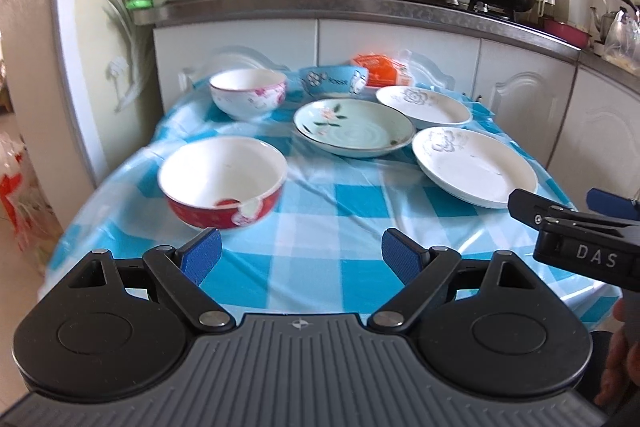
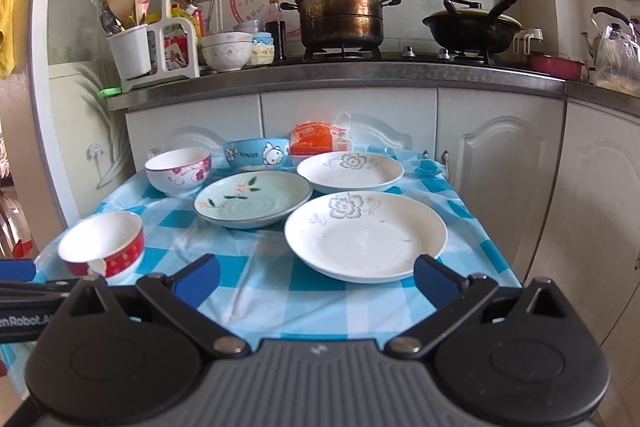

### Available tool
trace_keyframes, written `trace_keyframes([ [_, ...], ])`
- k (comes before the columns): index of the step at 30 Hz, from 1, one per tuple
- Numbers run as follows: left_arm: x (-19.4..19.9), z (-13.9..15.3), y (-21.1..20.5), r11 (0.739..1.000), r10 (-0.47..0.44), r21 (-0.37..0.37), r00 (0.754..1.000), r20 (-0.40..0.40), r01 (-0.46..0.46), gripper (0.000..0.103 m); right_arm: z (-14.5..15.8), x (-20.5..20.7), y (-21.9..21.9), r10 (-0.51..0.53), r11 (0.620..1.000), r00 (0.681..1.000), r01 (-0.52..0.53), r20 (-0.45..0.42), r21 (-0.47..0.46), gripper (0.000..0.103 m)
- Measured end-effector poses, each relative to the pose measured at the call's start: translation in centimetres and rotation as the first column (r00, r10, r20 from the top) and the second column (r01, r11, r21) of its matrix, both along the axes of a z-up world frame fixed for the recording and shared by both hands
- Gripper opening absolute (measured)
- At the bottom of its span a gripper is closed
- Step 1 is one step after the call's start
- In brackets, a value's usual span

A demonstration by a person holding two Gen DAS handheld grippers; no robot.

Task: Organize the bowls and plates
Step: 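Lower the open left tool toward the large white grey-flower plate rim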

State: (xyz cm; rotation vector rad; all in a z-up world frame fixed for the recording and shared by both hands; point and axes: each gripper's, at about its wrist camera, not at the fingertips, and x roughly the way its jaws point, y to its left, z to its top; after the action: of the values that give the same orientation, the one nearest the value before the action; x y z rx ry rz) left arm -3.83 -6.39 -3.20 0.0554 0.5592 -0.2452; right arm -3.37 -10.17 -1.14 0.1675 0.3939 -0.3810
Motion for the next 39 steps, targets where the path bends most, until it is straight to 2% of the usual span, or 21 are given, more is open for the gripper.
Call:
trace_keyframes([
  [6, 1.1, -1.2, -0.6, 0.996, -0.058, -0.071, 0.997, -0.042, 0.055, 0.103, -1.2, 0.0, -2.5, -0.028, 0.999, 1.000, 0.027, 0.009, 0.033, 0.102],
  [14, 3.7, -1.9, -1.8, 0.980, -0.130, -0.168, 0.985, -0.117, 0.109, 0.103, -2.9, 0.1, -7.1, -0.085, 0.985, 0.996, 0.085, -0.007, 0.153, 0.102],
  [22, 5.7, -2.0, -4.5, 0.974, -0.150, -0.188, 0.982, -0.118, 0.126, 0.103, -4.1, 0.8, -10.2, -0.113, 0.970, 0.994, 0.110, 0.002, 0.215, 0.102],
  [27, 5.0, -1.4, -3.8, 0.977, -0.126, -0.184, 0.988, -0.091, 0.108, 0.103, -4.2, 1.5, -10.7, -0.091, 0.970, 0.996, 0.088, 0.005, 0.225, 0.102],
  [33, 4.1, -0.8, 0.4, 0.983, -0.034, -0.184, 0.996, -0.082, 0.018, 0.103, -4.2, 2.7, -9.8, -0.032, 0.970, 0.999, 0.031, -0.002, 0.240, 0.102],
  [39, 4.0, -0.8, 4.9, 0.978, 0.068, -0.191, 0.993, -0.098, -0.086, 0.103, -4.5, 4.0, -8.6, 0.027, 0.971, 1.000, -0.024, -0.012, 0.237, 0.102],
])
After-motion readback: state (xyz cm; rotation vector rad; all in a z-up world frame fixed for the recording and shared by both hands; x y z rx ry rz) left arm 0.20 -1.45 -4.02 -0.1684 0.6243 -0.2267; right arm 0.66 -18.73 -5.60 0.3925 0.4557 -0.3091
